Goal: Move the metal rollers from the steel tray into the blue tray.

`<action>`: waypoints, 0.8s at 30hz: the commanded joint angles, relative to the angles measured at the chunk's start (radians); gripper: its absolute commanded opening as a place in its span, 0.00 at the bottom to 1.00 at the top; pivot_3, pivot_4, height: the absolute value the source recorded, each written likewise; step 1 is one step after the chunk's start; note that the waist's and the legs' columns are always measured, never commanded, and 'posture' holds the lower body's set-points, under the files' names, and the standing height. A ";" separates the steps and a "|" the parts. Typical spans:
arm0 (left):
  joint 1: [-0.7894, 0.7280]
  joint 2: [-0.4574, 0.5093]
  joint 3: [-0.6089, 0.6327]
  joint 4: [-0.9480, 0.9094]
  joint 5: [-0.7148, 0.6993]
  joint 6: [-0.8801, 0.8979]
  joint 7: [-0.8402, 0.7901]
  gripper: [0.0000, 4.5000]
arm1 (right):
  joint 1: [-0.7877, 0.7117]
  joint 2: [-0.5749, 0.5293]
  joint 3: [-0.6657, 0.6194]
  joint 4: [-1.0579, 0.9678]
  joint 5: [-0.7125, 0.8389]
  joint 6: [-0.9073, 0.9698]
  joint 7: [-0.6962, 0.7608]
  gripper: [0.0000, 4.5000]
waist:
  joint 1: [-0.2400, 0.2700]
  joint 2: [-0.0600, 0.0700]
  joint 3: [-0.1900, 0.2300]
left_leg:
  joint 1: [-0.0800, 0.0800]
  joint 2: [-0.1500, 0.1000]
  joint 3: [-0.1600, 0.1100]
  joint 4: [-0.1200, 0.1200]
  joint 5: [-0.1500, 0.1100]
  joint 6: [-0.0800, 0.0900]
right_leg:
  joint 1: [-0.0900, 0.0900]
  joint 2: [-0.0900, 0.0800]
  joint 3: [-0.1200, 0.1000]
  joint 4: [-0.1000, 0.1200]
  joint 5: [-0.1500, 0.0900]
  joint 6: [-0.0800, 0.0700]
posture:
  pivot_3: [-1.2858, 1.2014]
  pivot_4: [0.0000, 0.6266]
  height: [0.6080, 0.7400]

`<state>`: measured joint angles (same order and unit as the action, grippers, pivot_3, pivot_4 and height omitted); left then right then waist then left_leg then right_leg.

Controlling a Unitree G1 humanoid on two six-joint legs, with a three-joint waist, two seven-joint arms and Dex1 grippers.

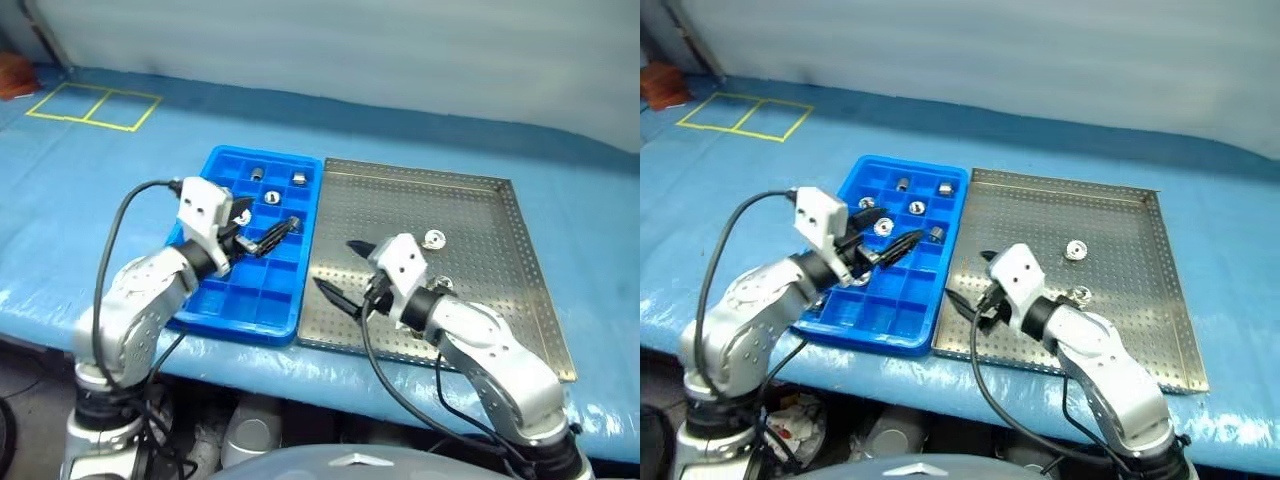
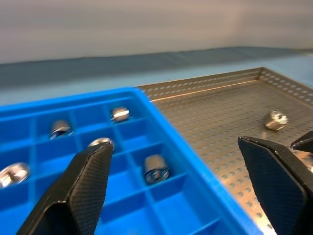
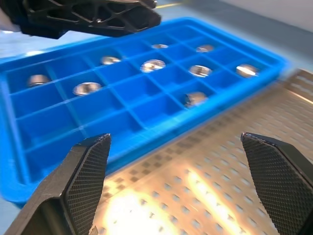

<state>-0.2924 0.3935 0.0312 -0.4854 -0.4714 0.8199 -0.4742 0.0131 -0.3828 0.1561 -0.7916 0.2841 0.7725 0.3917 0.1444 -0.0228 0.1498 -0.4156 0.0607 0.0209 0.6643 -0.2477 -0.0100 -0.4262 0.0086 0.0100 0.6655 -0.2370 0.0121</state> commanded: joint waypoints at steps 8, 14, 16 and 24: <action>-0.225 -0.076 -0.221 0.340 0.106 -0.212 -0.155 0.99 | 0.172 0.112 -0.112 -0.166 -0.089 0.086 -0.280 1.00 | -0.159 0.000 0.000 | 0.002 0.000 0.001 -0.001 0.000 0.000 | 0.000 0.002 0.004 0.001 0.002 0.003 | 0.47 0.24 1.00; -0.183 -0.130 -0.262 0.383 0.158 -0.349 -0.166 0.99 | 0.118 0.225 -0.178 -0.100 -0.163 0.136 -0.432 1.00 | -0.206 0.001 -0.001 | 0.003 0.000 0.004 -0.001 0.000 0.000 | -0.001 0.002 0.007 0.003 0.003 0.005 | 0.45 0.24 1.00; -0.134 -0.153 -0.263 0.381 0.183 -0.421 -0.147 0.99 | 0.057 0.253 -0.200 -0.036 -0.181 0.147 -0.464 1.00 | -0.216 0.002 -0.001 | 0.004 0.001 0.005 -0.001 0.000 0.001 | -0.001 0.002 0.009 0.004 0.003 0.005 | 0.46 0.24 1.00; 0.039 -0.158 -0.250 0.278 0.190 -0.444 -0.100 0.99 | -0.191 0.299 -0.213 0.233 -0.228 0.162 -0.515 1.00 | -0.219 0.002 -0.001 | 0.005 0.000 0.008 -0.001 0.001 0.002 | -0.003 0.001 0.013 0.008 0.004 0.006 | 0.50 0.24 1.00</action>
<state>-0.2561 0.2385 -0.2337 -0.1370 -0.2763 0.3881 -0.5792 -0.1463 -0.0909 -0.0479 -0.5789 0.0652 0.9435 -0.1124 -0.0744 -0.0211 0.1488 -0.4102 0.0607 0.0291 0.6636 -0.2467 -0.0081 -0.4290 0.0099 0.0232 0.6735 -0.2333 0.0179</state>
